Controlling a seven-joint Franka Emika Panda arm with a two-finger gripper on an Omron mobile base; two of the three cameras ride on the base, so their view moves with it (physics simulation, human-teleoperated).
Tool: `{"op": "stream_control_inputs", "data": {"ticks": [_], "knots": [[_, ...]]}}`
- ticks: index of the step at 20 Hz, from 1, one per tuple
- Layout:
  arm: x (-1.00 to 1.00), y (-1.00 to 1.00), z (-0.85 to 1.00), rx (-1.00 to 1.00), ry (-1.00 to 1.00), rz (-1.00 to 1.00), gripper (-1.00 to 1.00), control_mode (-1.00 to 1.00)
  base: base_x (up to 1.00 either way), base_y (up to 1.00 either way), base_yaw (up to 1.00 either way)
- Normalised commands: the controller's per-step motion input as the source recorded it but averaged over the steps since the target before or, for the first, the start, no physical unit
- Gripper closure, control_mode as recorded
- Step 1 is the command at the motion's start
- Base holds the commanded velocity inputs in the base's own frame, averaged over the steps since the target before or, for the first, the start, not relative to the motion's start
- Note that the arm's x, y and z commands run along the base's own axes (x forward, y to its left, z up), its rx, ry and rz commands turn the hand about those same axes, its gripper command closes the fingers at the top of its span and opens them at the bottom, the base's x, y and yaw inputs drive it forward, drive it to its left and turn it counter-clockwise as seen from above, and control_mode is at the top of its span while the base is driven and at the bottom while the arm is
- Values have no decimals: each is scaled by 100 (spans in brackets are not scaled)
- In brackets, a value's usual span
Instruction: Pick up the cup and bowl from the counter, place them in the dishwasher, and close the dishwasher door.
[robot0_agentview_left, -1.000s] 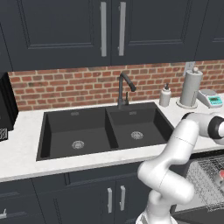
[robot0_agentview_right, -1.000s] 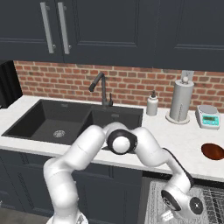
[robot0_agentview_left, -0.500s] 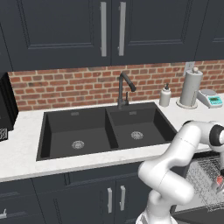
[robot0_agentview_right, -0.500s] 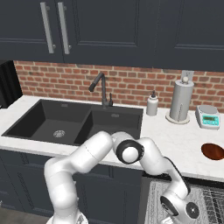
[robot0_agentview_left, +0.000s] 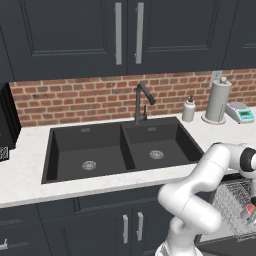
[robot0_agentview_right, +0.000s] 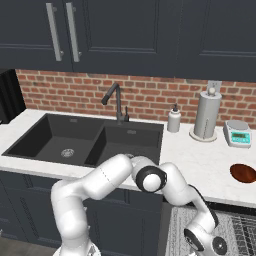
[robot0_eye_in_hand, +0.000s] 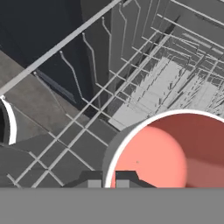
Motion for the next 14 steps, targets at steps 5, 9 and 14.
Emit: {"op": "stream_control_inputs", "data": {"ticks": [5,9,14], "knots": [[-6,-7,-14,0,11,0,100,-100,0,0,0],[-16,0,-15,0,5,0,-100,-100,0,0,0],[-17,0,-6,0,1,0,-100,-100,0,0,0]]}}
